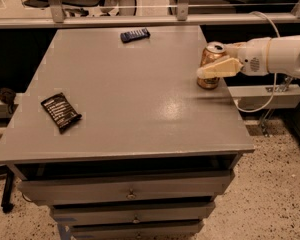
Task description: Move orange can near rxbar chocolate
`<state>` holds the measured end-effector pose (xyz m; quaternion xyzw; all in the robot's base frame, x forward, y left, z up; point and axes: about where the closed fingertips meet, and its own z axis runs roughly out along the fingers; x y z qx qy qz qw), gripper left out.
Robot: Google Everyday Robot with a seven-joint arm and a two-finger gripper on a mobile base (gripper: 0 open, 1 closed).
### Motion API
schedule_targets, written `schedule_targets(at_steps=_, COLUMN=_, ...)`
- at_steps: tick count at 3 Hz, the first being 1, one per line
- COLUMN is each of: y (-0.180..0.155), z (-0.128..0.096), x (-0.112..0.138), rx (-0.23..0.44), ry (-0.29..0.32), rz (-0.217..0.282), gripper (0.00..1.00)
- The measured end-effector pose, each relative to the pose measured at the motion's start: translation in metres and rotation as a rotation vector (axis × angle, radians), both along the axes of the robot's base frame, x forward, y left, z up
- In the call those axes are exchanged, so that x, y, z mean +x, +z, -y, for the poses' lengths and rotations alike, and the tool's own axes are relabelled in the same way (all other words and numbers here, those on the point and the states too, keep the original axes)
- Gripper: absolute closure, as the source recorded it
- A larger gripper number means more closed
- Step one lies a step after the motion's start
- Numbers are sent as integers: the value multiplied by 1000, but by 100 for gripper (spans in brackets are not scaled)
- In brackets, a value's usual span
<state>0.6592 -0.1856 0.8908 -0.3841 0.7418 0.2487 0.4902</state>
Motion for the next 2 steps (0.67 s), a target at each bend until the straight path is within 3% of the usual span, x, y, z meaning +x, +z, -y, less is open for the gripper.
schedule_targets(at_steps=2, y=11, z=-24, x=-1, rx=94, ry=54, rz=25, gripper=64)
